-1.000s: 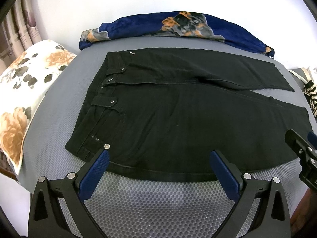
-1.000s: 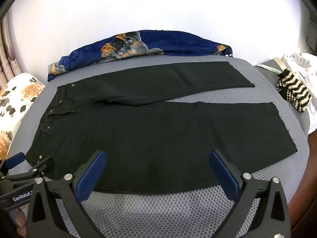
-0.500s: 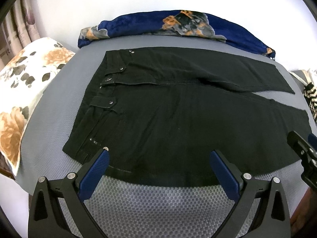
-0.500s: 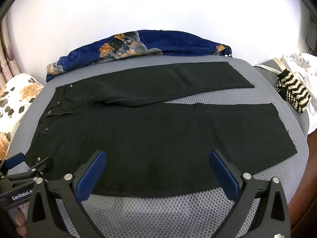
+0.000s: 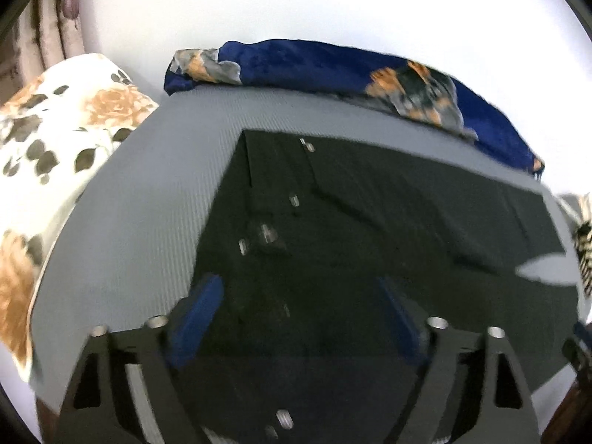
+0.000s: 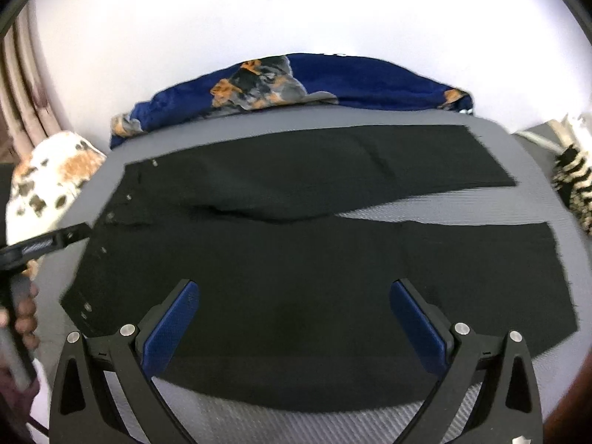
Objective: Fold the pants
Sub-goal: 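Grasp the trousers' waistband with the left gripper while the right gripper grasps the waist corner, then lift the waistband with both grippers and fold it over toward the leg hems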
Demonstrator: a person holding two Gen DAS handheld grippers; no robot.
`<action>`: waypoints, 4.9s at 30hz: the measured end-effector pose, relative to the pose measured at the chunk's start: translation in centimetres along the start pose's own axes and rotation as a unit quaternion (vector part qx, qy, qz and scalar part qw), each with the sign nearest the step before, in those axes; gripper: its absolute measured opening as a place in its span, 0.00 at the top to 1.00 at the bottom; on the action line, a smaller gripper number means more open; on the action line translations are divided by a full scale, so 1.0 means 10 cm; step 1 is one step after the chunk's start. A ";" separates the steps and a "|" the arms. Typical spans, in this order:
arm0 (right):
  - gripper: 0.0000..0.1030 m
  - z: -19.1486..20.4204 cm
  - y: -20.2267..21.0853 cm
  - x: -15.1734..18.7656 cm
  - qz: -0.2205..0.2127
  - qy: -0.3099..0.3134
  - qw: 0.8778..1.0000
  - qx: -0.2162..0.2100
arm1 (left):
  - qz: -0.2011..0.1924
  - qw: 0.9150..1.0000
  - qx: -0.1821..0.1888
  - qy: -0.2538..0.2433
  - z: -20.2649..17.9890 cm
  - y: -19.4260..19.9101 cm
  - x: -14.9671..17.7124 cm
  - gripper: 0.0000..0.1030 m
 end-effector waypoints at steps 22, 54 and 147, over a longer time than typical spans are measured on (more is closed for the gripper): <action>0.00 0.09 -1.12 -0.73 0.065 -0.037 0.997 -0.024 | 0.132 0.938 0.257 0.192 0.96 -1.74 -1.29 0.63; 0.00 0.05 -2.13 -1.74 0.094 0.128 0.981 -0.114 | 0.079 0.922 0.359 0.116 0.36 -1.70 -1.57 0.92; 0.93 -0.47 -0.80 0.43 0.144 0.239 0.956 -0.085 | 0.188 0.931 0.233 0.210 0.78 0.02 0.82 0.53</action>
Point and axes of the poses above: each gripper's, at about its wrist camera, not at the fingertips, and y roughly against the way its jaws point, z to its left, x to its underside, the point moved 3 cm from there along -y, roughly the way its jaws point, and after that the axes turned 5 degrees about y, right-handed, at the moved point
